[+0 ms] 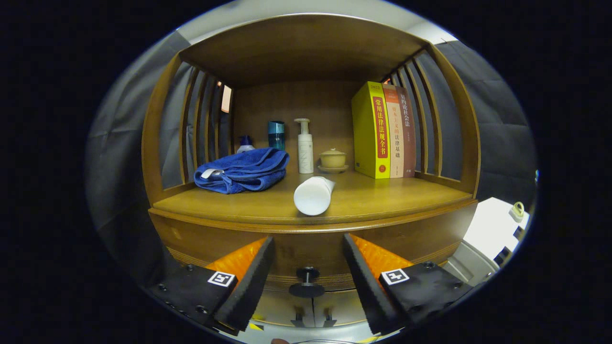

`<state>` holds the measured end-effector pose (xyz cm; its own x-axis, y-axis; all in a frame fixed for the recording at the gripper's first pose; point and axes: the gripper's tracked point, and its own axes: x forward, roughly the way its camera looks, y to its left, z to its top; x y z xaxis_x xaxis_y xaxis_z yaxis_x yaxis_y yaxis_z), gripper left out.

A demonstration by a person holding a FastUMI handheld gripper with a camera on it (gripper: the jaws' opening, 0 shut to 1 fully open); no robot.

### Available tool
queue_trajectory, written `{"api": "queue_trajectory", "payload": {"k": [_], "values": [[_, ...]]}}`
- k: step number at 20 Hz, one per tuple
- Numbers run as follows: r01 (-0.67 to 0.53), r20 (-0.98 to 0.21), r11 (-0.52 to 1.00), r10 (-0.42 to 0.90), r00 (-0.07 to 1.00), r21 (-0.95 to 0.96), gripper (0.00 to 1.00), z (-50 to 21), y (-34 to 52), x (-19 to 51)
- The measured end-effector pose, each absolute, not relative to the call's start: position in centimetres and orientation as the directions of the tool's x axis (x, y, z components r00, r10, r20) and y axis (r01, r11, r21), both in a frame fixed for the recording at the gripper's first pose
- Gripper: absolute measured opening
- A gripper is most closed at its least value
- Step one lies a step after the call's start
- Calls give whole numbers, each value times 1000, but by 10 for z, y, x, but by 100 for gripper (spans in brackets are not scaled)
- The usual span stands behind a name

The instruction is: Pull open the drawer, take out the items inside it, and place them on the countertop above the cabinet.

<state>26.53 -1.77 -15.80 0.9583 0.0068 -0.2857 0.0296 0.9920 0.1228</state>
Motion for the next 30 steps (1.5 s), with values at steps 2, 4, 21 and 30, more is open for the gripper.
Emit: {"api": "queue_trajectory", "payload": {"k": [2,4,21,30], "values": [[13,-300,998,8,954,69,97,-152,-22,267],[-17,-309,1000,22,951,18,97,-133,-14,265],[49,-90,995,-41,995,88,99,155,36,215],[21,-28,996,-19,999,82,99,252,67,207]]}}
